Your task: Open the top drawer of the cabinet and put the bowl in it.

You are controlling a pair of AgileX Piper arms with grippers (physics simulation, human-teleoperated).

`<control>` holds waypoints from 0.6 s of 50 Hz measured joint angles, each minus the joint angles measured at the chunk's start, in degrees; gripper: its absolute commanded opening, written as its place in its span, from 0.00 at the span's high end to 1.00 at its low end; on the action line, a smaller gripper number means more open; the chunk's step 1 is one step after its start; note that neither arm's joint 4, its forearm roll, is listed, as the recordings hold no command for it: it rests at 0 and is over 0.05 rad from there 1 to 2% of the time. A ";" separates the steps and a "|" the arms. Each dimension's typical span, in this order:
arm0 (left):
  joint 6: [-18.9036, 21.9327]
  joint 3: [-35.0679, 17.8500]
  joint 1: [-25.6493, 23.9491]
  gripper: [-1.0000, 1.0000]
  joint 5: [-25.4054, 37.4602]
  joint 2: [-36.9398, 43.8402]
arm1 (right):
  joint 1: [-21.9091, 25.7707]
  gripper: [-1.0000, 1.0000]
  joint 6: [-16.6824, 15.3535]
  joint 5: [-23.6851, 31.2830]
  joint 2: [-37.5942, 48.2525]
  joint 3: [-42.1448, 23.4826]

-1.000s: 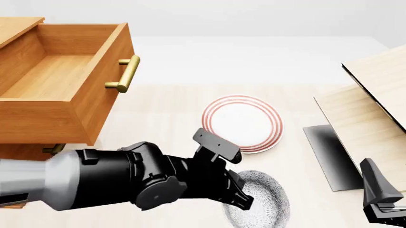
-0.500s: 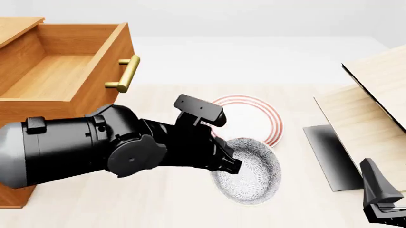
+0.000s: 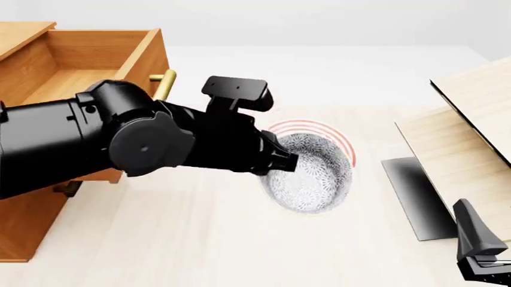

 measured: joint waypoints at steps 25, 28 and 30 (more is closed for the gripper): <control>-0.59 -10.95 5.72 1.00 9.38 1.53 | 0.00 0.00 0.00 0.00 0.00 0.00; -0.46 -12.43 6.57 1.00 10.57 1.68 | 0.00 0.00 0.00 0.00 0.00 0.00; -0.32 -13.48 7.12 1.00 11.42 1.76 | 0.00 0.00 0.00 0.00 0.00 0.00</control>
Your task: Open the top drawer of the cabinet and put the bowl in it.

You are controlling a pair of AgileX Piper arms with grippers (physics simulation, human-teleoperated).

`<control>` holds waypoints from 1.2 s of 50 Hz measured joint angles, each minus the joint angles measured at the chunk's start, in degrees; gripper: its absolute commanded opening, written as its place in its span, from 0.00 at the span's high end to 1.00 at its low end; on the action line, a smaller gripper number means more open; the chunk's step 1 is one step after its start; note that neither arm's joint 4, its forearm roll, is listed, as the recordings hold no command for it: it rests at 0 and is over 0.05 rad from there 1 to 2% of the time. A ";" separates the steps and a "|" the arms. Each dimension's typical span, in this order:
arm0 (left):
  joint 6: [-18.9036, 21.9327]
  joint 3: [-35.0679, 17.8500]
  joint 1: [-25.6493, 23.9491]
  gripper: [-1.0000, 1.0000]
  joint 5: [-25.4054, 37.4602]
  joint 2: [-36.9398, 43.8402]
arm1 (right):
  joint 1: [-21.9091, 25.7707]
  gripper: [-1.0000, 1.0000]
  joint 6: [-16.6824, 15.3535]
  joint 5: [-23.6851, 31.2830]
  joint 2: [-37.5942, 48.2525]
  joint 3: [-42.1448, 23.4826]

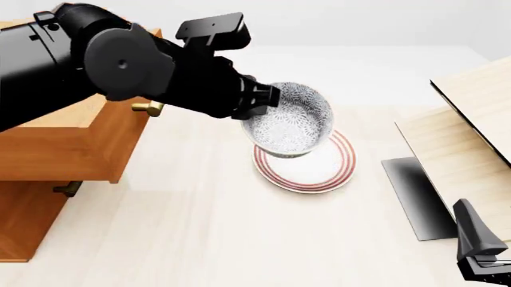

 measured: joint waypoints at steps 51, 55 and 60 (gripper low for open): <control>3.20 -33.47 13.28 1.00 22.48 5.78 | 0.00 0.00 0.00 0.00 0.00 0.00; 3.17 -34.63 14.38 1.00 23.14 6.03 | 0.00 0.00 0.00 0.00 0.00 0.00; 2.94 -35.04 15.85 1.00 23.22 6.01 | 0.00 0.00 0.00 0.00 0.00 0.00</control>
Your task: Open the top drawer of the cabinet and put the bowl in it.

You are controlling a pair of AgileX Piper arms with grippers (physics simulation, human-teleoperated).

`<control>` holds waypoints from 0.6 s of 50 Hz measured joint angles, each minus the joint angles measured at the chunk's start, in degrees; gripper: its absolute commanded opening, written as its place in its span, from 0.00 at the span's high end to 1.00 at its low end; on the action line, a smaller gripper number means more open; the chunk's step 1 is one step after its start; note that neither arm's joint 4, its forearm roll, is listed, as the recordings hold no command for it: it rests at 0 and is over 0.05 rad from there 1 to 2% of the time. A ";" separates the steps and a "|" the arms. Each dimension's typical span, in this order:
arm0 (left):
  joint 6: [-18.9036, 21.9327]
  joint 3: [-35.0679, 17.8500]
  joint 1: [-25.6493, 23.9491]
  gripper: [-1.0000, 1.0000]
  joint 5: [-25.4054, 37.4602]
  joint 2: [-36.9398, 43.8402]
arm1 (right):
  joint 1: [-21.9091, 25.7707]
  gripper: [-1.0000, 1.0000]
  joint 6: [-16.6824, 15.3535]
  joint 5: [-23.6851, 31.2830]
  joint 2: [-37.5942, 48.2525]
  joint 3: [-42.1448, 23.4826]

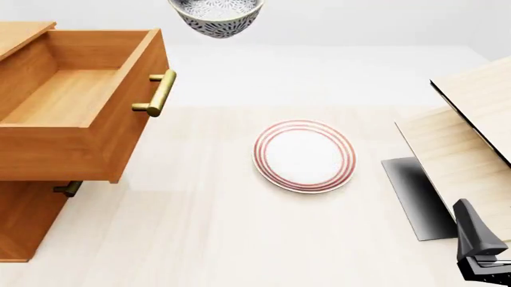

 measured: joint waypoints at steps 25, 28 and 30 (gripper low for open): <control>-2.45 6.95 8.35 1.00 -3.19 -4.98 | 0.00 0.00 0.00 0.00 0.00 0.00; -2.82 8.14 9.34 1.00 -3.66 -5.87 | 0.00 0.00 0.00 0.00 0.00 0.00; -3.05 8.92 9.93 1.00 -3.97 -6.43 | 0.00 0.00 0.00 0.00 0.00 0.00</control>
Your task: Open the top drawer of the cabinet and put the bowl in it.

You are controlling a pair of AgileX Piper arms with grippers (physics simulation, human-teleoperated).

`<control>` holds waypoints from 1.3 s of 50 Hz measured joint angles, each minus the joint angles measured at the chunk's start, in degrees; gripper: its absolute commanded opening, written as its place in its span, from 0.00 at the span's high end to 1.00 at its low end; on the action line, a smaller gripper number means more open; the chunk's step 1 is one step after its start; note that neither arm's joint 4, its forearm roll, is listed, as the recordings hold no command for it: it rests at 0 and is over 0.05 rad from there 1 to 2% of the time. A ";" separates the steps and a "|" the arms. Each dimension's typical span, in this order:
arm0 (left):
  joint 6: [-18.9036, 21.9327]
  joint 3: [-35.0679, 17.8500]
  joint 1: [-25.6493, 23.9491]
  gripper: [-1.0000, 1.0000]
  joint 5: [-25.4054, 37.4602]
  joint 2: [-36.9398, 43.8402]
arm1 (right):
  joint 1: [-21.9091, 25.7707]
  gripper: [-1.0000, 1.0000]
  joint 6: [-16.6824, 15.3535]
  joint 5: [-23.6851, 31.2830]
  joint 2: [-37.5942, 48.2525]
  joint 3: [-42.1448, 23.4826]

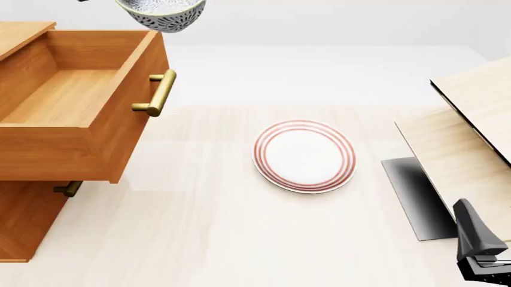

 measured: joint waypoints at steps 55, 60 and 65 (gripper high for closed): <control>-7.58 17.63 13.02 1.00 -4.30 -15.84 | 0.00 0.00 0.01 0.00 0.00 0.00; -8.33 19.18 13.96 1.00 -4.87 -16.95 | 0.00 0.00 0.00 0.00 0.00 0.00; -9.12 20.94 14.83 1.00 -5.66 -17.99 | 0.00 0.00 0.00 0.00 0.00 0.00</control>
